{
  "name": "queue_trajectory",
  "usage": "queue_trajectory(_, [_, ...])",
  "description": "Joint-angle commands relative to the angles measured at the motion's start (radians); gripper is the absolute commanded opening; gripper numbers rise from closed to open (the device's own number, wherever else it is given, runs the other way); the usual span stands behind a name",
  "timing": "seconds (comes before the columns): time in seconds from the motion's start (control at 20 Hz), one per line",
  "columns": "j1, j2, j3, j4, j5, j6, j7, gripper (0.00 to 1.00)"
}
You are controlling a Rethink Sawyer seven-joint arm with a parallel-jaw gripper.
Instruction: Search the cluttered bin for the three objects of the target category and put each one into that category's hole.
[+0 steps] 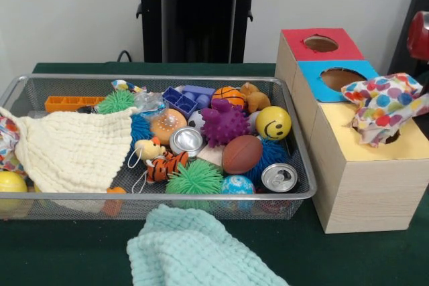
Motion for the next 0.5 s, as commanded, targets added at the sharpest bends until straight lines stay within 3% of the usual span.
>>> queue_trajectory(0.05, [-0.052,0.093,0.098,-0.044,-0.020,-0.041,0.077,0.00])
queue_trajectory(0.5, [-0.077,0.176,0.100,-0.180,-0.019,-0.001,0.062,0.00])
